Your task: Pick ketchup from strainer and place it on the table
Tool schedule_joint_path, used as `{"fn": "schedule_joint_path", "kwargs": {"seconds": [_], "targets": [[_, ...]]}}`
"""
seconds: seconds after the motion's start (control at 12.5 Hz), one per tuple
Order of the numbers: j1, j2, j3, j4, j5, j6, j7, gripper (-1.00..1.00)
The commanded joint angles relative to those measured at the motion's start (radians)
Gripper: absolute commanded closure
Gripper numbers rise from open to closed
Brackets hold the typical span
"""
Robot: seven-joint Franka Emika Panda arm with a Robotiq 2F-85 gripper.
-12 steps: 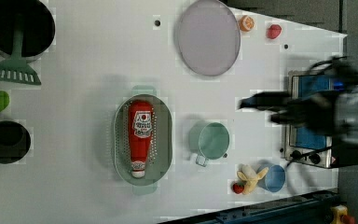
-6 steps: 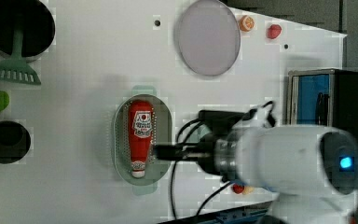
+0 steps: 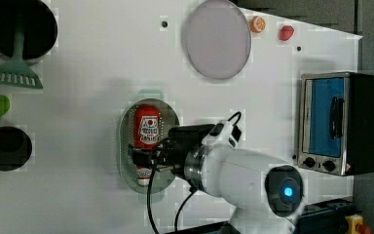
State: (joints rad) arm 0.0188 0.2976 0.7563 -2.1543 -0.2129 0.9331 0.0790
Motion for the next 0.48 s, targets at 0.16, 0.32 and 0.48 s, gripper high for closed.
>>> {"fn": "schedule_joint_path", "kwargs": {"seconds": [0.16, 0.32, 0.48], "targets": [[-0.014, 0.138, -0.047, -0.018, -0.140, 0.059, 0.154, -1.00], [-0.012, 0.199, -0.064, -0.008, -0.197, 0.077, 0.189, -1.00], [-0.003, 0.255, -0.081, 0.008, -0.248, 0.091, 0.227, -1.00]]}}
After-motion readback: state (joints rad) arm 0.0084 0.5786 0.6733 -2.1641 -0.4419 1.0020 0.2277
